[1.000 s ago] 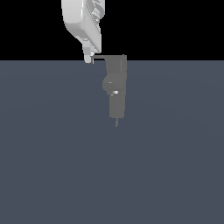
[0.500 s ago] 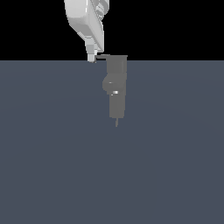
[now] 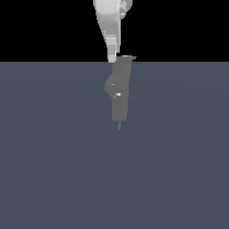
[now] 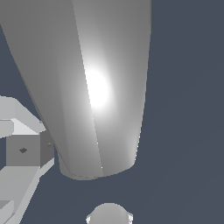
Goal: Turn on the faucet by rotating a designated handle.
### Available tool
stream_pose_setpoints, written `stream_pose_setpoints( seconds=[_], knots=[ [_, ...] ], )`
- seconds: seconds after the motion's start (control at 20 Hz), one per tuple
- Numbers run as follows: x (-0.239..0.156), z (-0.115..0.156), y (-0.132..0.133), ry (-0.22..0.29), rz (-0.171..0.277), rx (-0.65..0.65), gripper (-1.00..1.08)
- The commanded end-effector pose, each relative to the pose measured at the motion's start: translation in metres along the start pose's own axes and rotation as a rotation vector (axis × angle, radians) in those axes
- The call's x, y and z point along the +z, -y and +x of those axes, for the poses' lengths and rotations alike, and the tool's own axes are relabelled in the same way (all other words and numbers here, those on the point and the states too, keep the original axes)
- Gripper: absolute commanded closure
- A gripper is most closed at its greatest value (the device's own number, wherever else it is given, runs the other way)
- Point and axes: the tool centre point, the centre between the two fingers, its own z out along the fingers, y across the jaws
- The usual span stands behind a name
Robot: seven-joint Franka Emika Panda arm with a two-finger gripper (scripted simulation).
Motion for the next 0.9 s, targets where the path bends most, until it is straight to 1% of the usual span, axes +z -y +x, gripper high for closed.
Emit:
stream_pose_setpoints(
  seconds=[0.0, 0.2, 0.25, 0.3, 0.85],
  knots=[
    [-0.003, 0.041, 0.003, 0.005, 0.012, 0.044, 1.08],
    [-0.004, 0.068, 0.001, 0.006, 0.013, 0.046, 1.08],
    [-0.004, 0.068, 0.001, 0.006, 0.013, 0.046, 1.08],
    [-0.001, 0.045, 0.000, 0.002, 0.007, 0.015, 1.08],
    [-0.002, 0.074, 0.022, 0.003, 0.009, 0.024, 1.08]
  ],
)
